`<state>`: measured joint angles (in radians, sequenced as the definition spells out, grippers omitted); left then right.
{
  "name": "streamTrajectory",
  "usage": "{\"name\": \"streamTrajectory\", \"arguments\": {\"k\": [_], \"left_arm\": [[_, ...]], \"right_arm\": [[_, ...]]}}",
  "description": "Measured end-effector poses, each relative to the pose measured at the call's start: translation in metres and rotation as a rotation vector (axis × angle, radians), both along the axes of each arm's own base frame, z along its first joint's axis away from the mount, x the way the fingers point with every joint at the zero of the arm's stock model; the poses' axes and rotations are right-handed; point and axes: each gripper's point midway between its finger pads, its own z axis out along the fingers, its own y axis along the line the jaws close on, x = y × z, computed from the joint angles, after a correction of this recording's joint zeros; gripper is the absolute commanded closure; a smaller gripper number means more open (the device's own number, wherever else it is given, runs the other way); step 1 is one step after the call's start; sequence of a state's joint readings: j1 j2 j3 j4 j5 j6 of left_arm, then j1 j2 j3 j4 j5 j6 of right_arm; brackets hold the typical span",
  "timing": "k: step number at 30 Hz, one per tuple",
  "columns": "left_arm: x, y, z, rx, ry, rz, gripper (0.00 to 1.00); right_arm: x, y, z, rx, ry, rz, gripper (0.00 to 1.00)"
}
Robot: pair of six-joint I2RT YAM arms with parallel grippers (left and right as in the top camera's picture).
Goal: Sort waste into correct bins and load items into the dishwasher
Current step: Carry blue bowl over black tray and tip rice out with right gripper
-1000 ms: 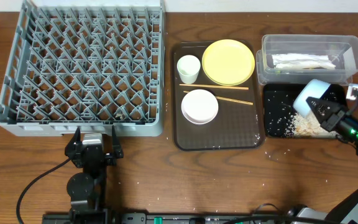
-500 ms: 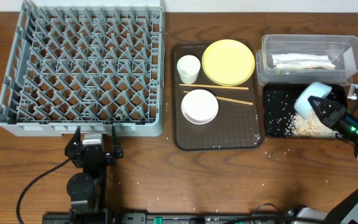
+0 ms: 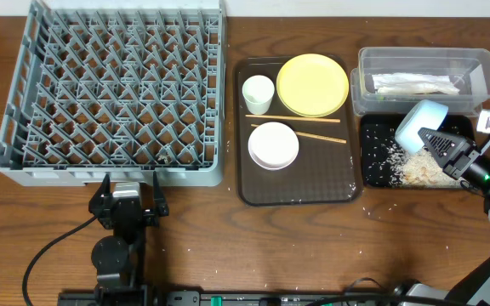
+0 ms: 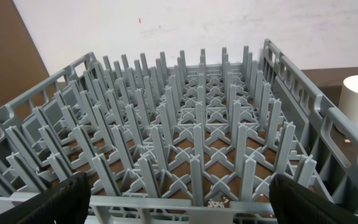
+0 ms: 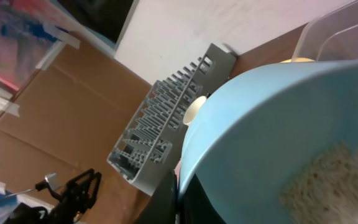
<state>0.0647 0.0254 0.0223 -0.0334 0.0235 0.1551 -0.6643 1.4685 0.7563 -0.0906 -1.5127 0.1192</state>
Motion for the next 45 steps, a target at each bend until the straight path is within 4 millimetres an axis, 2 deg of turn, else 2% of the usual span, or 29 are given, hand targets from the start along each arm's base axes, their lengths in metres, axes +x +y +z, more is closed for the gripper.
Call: {"name": "streamTrajectory", "arguments": {"k": [7, 14, 22, 45], "left_arm": [[0.0, 0.0, 0.0, 0.0, 0.0, 0.0, 0.07], [0.0, 0.0, 0.0, 0.0, 0.0, 0.0, 0.07], [0.0, 0.0, 0.0, 0.0, 0.0, 0.0, 0.07], [0.0, 0.0, 0.0, 0.0, 0.0, 0.0, 0.07]], "right_arm": [[0.004, -0.008, 0.009, 0.07, 0.061, -0.012, 0.99], [0.001, -0.023, 0.009, 0.151, 0.147, -0.063, 0.99], [0.002, -0.024, 0.009, 0.235, 0.243, -0.072, 0.99], [0.007, -0.026, 0.008, 0.294, 0.329, -0.1, 0.99]]}}
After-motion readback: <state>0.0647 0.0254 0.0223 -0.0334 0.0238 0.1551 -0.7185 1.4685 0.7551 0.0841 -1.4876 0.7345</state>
